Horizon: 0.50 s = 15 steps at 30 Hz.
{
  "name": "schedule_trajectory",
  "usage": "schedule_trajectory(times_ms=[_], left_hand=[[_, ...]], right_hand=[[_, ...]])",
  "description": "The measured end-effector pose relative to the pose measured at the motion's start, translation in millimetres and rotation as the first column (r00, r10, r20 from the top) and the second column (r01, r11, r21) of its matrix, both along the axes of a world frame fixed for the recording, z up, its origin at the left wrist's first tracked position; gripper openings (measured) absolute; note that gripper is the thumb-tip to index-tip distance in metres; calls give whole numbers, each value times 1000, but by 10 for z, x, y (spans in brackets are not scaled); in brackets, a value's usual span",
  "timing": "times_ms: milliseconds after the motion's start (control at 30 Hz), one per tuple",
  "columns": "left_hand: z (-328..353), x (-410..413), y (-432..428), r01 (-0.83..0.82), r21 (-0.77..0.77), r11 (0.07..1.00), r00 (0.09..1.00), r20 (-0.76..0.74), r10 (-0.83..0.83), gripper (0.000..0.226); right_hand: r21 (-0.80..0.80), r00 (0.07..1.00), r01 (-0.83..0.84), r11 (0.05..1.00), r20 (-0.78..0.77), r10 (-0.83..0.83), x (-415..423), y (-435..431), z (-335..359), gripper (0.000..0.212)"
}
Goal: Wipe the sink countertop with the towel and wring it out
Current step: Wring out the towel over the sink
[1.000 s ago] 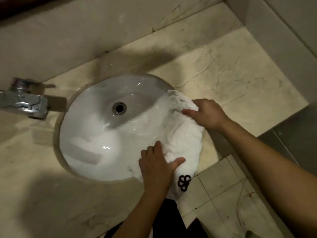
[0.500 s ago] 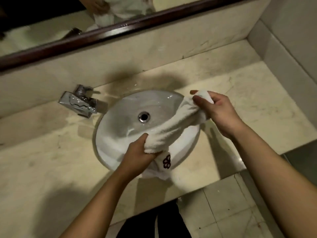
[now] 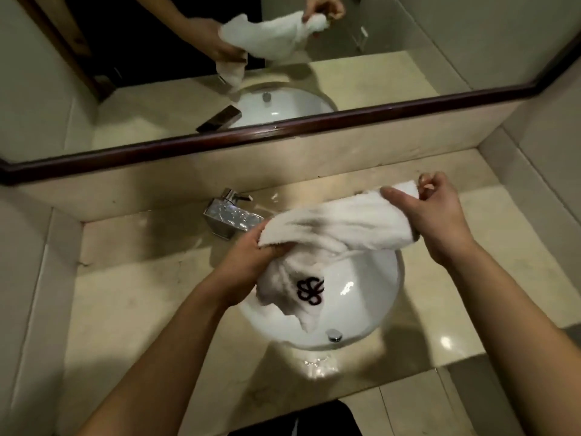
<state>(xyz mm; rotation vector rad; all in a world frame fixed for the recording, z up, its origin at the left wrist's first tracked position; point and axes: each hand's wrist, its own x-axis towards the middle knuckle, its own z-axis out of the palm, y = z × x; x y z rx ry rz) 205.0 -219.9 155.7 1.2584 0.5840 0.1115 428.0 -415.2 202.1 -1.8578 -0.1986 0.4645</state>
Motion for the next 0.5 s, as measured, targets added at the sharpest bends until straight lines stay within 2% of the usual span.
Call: schedule_trajectory(times_ms=[67, 133, 167, 233, 300, 333, 367, 433, 500], left_hand=[[65, 63, 8, -79, -57, 995, 995, 51, 82, 43], [142, 142, -12, -139, -93, 986, 986, 76, 147, 44], [176, 184, -27, -154, -87, 984, 982, 94, 162, 46], [243, 281, -68, -176, -55, 983, 975, 126, 182, 49], [271, 358, -123, -174, -11, 985, 974, 144, 173, 48], [279, 398, -155, -170, 1, 985, 975, 143, 168, 48], [298, 437, -184, -164, 6, 987, 978, 129, 161, 49], [336, 485, -213, -145, 21, 989, 986, 90, 142, 46], [404, 532, -237, -104, 108, 989, 993, 70, 97, 36]], right_hand=[[-4, 997, -31, 1000, -73, 31, -71, -65, 31, 59], [28, 966, -168, 985, -193, 170, -150, -166, 58, 56], [90, 925, -240, 967, -281, 256, -191, -220, 87, 51], [198, 785, -396, 897, -433, 443, -254, -304, 176, 45], [195, 641, -604, 773, -457, 616, -316, -307, 244, 41], [134, 627, -675, 725, -414, 660, -337, -276, 243, 39], [51, 664, -692, 720, -347, 663, -358, -231, 260, 38], [-44, 791, -588, 808, -239, 563, -339, -155, 247, 34], [33, 851, -451, 892, -286, 441, -215, -160, 222, 29]])
